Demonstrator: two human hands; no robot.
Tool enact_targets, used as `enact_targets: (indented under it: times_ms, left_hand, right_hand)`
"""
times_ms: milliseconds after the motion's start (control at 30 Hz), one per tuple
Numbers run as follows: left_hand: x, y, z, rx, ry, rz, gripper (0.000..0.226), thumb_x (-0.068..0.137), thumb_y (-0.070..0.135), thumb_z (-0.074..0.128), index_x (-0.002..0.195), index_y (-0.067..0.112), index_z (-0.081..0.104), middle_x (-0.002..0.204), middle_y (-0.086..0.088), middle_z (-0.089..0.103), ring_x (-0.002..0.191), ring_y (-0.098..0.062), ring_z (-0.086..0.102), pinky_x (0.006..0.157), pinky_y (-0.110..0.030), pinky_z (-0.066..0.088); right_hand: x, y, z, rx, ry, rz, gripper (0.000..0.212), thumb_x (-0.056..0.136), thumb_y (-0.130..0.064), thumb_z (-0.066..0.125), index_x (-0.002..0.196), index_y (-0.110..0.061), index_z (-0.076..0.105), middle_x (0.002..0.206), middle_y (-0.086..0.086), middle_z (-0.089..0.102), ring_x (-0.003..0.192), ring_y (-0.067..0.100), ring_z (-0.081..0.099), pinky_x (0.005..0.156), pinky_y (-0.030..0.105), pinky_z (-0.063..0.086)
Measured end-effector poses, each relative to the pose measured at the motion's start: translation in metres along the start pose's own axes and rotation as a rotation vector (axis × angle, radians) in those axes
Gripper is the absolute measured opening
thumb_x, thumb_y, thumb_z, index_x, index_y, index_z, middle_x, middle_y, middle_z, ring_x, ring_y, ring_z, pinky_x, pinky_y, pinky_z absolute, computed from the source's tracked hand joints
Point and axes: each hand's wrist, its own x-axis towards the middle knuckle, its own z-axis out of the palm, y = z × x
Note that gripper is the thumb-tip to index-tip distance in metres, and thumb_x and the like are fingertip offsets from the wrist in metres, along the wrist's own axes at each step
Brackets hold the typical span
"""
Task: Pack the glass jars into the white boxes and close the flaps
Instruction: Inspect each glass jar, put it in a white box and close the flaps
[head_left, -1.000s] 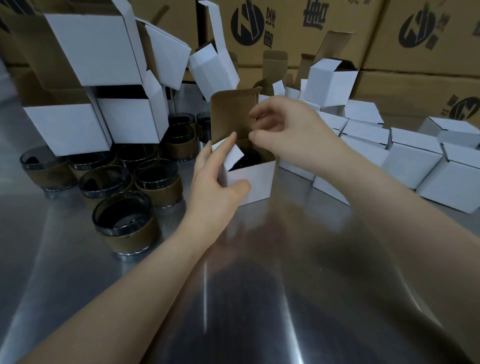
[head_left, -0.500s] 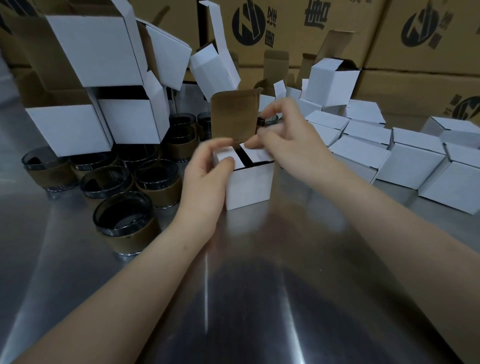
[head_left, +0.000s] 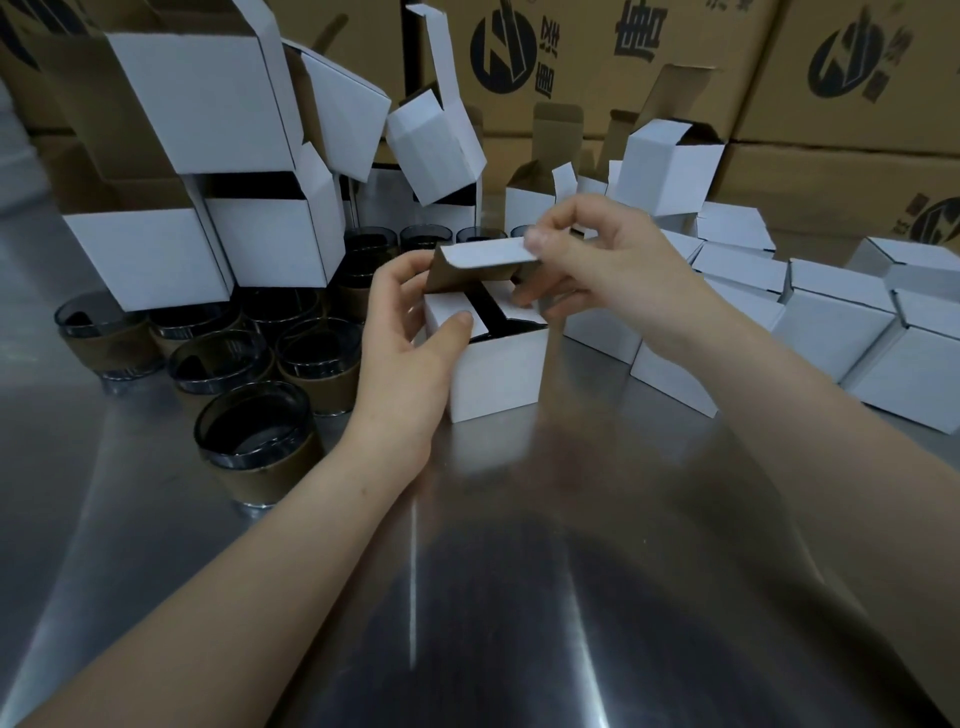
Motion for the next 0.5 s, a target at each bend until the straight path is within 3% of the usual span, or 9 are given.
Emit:
enact_targets:
  times_ms: [167,333,500]
  left_hand:
    - [-0.0011,-0.0031,-0.0011,-0.004,0.018,0.011,0.036,0.086,0.002,0.068,0.109,0.027,0.056,0.123,-0.004,0.060,0.119,-0.018,0.058,0.090,-0.032,0.053]
    - [-0.0020,-0.0043,-0.0050,0.006,-0.037,0.029,0.047,0.082,0.004,0.073,0.119,0.029,0.059,0.128,0.000,0.059,0.123,-0.014,0.055,0.097,-0.033,0.051]
    - [-0.0045,-0.0034,-0.0042,0.003,-0.106,0.034,0.041,0.083,0.016,0.073,0.121,0.026,0.062,0.129,-0.003,0.058,0.119,-0.013,0.056,0.088,-0.028,0.054]
  right_hand:
    - [-0.0003,0.0013,-0.0107,-0.037,-0.087,-0.041,0.017,0.084,-0.012,0.074,0.096,-0.004,0.067,0.086,0.021,0.073,0.075,0.023,0.074,0.072,0.030,0.060]
    - [-0.0009,0.0033,-0.0099,-0.098,-0.076,-0.116,0.019,0.081,-0.003,0.074,0.099,0.002,0.071,0.085,0.020,0.073,0.071,0.020,0.073,0.072,0.025,0.059]
    - [-0.0027,0.0059,-0.0061,-0.108,-0.030,-0.151,0.017,0.078,0.001,0.076,0.094,0.000,0.072,0.088,0.019,0.072,0.072,0.015,0.072,0.072,0.021,0.058]
